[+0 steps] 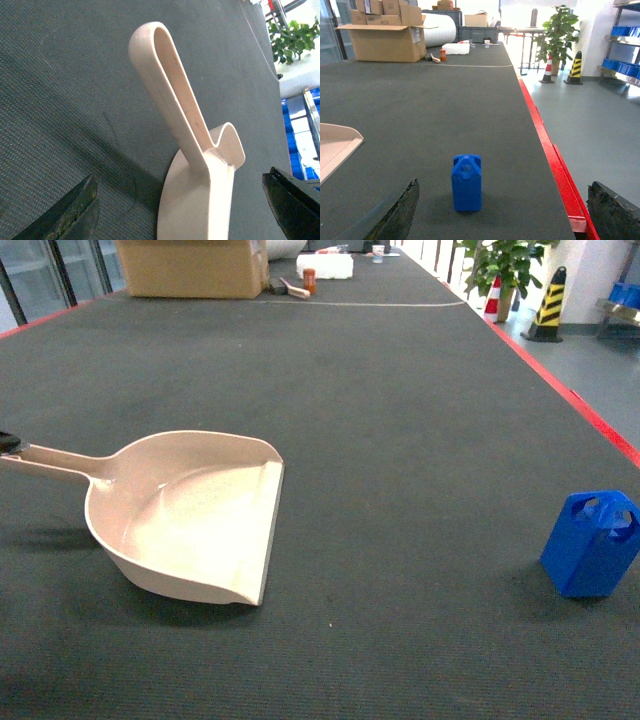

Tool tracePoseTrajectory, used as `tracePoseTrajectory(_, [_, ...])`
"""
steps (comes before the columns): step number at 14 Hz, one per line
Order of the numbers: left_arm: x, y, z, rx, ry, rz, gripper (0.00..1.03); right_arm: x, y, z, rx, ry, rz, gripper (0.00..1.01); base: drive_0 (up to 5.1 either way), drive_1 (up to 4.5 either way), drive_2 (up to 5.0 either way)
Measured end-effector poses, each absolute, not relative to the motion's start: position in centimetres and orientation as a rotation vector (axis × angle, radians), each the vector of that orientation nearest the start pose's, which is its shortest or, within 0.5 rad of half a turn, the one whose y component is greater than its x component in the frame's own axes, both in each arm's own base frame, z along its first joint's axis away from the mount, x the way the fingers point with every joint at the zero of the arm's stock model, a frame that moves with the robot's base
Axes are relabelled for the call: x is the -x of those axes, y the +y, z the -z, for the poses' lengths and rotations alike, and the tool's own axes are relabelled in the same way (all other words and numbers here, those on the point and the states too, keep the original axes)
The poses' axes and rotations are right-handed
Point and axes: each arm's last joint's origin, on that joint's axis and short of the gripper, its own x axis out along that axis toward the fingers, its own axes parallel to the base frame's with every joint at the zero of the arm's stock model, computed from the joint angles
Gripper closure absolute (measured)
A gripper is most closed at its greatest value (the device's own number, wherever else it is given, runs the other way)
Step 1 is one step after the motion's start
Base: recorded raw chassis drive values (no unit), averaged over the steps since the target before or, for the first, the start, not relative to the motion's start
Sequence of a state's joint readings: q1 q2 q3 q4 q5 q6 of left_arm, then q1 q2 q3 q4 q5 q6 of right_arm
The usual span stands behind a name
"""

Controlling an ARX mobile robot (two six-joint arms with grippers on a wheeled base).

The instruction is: Place part in tray to right shelf

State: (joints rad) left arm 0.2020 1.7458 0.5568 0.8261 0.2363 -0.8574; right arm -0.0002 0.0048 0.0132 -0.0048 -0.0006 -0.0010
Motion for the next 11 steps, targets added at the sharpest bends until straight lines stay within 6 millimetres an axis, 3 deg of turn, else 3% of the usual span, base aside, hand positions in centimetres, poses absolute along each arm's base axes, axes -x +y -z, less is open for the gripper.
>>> tracePoseTrajectory(5, [-29.7, 5.4, -12.4, 0.946, 0.39, -0.084, 0.05, -9.7, 0.0, -16.7, 0.001, -0.004, -0.001, 0.03, 0.0, 0.0, 0.0])
tracePoseTrajectory(11, [-34.9, 4.9, -10.6, 0.997, 0.421, -0.047, 0.05, -9.7, 0.0, -16.7, 0.001, -0.004, -0.001, 0.03, 0.0, 0.0, 0.0])
